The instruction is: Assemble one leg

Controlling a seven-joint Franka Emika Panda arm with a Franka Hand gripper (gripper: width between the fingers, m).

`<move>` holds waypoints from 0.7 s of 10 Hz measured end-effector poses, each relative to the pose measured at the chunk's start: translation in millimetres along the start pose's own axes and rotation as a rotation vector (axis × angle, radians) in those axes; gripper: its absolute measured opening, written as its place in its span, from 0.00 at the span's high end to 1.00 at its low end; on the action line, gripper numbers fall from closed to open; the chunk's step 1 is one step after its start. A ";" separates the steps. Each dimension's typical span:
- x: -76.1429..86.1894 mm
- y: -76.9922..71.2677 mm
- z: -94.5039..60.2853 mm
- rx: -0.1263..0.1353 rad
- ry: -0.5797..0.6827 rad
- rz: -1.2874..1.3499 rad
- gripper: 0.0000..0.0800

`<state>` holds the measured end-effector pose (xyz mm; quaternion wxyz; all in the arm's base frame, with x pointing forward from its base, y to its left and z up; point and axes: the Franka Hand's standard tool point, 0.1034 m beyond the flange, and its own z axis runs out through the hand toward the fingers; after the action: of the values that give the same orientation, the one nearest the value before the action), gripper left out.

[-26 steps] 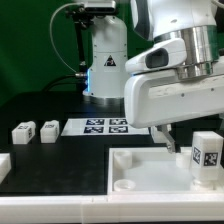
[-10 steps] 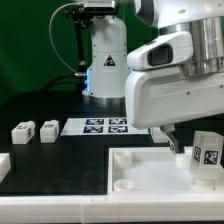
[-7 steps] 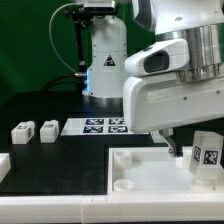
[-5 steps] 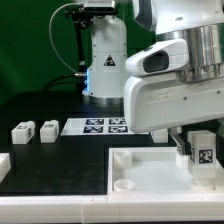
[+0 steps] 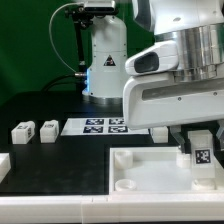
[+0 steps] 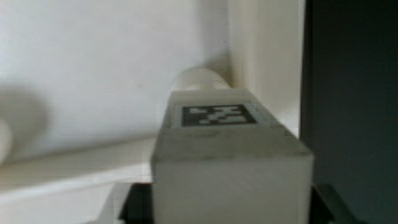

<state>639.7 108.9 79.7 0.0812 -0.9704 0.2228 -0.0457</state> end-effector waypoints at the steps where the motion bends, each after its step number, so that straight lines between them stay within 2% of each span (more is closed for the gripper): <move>1: 0.3 1.1 0.1 -0.002 -0.004 0.191 0.64; 2: 0.9 3.0 0.3 -0.003 -0.011 0.401 0.64; 4: 2.5 8.3 0.9 0.019 -0.032 0.724 0.64; 5: 2.1 8.9 1.0 0.022 -0.042 0.831 0.64; 6: 0.1 7.7 0.9 0.013 -0.048 1.001 0.64; 7: -2.5 4.3 1.1 0.008 -0.052 0.999 0.64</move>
Offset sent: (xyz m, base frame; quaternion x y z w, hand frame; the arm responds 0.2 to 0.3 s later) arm 0.0150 0.0023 -0.0066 0.0793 -0.0089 0.4473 0.8908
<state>635.7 106.3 77.8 0.1024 -0.7455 0.6582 0.0220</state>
